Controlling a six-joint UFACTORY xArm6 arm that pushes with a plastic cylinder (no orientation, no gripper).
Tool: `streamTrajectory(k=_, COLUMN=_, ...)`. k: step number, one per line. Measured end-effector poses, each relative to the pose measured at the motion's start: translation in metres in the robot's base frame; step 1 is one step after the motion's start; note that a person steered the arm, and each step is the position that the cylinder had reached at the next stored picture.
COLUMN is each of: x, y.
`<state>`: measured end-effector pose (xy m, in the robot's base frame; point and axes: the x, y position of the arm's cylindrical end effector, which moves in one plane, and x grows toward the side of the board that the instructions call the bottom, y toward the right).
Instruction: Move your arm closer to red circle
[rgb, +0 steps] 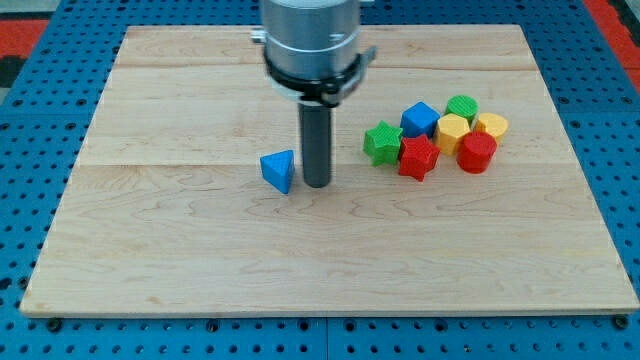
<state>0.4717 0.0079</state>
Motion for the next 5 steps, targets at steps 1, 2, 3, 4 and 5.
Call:
streamTrajectory(k=1, x=0.015, y=0.050)
streamTrajectory(k=2, x=0.001, y=0.128)
streamTrajectory(k=3, x=0.000, y=0.231)
streamTrajectory(k=4, x=-0.018, y=0.246)
streamTrajectory(k=5, x=-0.022, y=0.156)
